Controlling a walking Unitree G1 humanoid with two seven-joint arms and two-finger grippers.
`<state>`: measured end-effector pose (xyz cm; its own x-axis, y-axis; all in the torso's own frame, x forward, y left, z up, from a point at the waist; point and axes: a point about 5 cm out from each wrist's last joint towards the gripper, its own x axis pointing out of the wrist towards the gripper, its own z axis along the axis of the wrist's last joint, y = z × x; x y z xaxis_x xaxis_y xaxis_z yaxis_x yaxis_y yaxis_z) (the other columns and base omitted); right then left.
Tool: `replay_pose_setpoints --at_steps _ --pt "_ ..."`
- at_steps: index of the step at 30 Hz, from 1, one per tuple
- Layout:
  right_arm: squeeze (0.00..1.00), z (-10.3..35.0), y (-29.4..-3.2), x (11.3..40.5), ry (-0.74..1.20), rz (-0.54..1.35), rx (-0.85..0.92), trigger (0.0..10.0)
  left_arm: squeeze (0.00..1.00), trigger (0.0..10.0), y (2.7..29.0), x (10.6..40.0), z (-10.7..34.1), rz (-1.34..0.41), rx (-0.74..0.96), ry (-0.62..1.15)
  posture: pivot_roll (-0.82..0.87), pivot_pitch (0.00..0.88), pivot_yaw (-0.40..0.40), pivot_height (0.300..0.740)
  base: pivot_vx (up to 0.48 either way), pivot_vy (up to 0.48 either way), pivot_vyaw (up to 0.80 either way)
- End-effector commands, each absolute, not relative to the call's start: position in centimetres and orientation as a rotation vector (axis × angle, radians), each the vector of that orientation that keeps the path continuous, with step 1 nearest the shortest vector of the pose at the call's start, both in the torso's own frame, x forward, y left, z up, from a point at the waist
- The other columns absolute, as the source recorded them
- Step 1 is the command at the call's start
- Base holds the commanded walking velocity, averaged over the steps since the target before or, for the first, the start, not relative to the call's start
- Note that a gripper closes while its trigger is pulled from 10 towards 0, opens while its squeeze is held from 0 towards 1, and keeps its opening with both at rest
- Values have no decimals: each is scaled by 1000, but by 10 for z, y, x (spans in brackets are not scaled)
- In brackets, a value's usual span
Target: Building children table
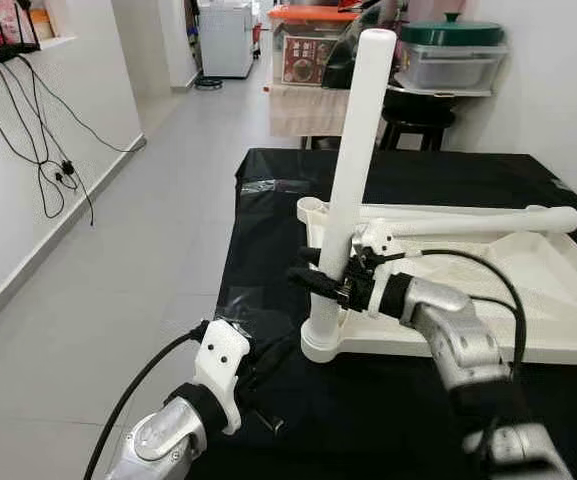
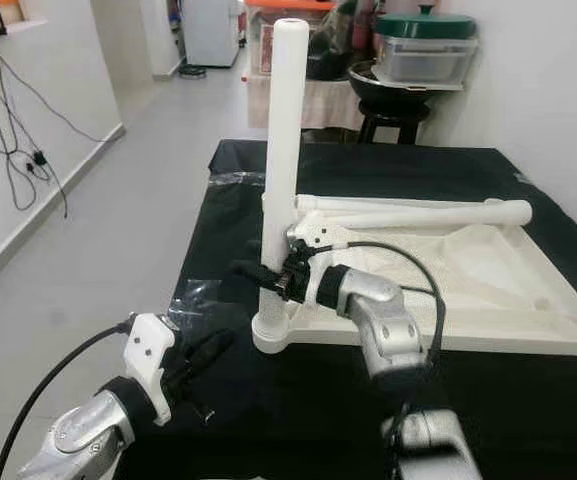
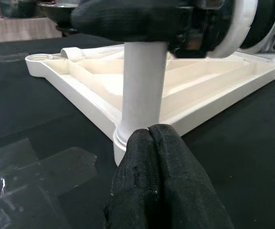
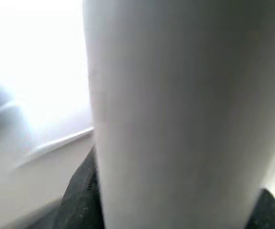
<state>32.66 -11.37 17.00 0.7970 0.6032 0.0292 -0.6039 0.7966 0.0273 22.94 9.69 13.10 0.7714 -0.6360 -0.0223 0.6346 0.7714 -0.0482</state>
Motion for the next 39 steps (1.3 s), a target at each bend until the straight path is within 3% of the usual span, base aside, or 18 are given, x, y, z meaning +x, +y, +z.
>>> replay_pose_setpoints --at_steps 1,3,4,11,12,14,15,18,19,26,31,39 --pt "0 142 -123 318 121 365 38 0 0 10000 99 230 131 -684 -42 38 -6 26 -45 740 0 0 0" --pt "0 135 -116 304 152 292 97 0 0 10000 100 230 132 -681 -43 36 -7 26 -42 740 0 0 0" --pt "0 136 -101 296 137 371 37 0 0 10000 100 231 132 -678 -39 35 -25 20 -30 740 0 0 0" --pt "0 135 -109 312 160 380 42 0 0 10000 100 233 132 -674 -30 34 -5 15 -46 740 0 0 0" --pt "0 135 -106 312 153 386 20 1569 0 10000 101 235 132 -650 -24 26 -7 13 -41 740 0 0 0" --pt "0 135 -106 311 152 384 9 1569 0 10000 102 235 132 -643 -23 24 -7 13 -41 740 0 0 0" --pt "0 136 -106 312 157 376 11 10000 0 10000 102 235 132 -645 -24 25 -9 10 -41 740 0 0 0" --pt "0 137 -104 311 154 397 28 10000 0 10000 101 236 132 -655 -26 28 -9 10 -41 740 0 0 0" --pt "1000 142 -101 310 131 468 34 10000 0 10000 101 236 132 -659 -26 30 -10 8 -39 740 0 0 0" --pt "1000 161 -92 304 74 655 42 10000 0 10000 100 237 131 -665 -23 31 -13 3 -39 740 0 0 0" --pt "1000 163 -110 307 79 819 -107 10000 0 10000 98 237 132 -665 -7 27 -10 5 -46 740 0 0 0" --pt "1000 161 -132 297 92 774 -149 10000 0 10000 99 237 133 -665 13 25 -9 9 -45 740 0 0 0"
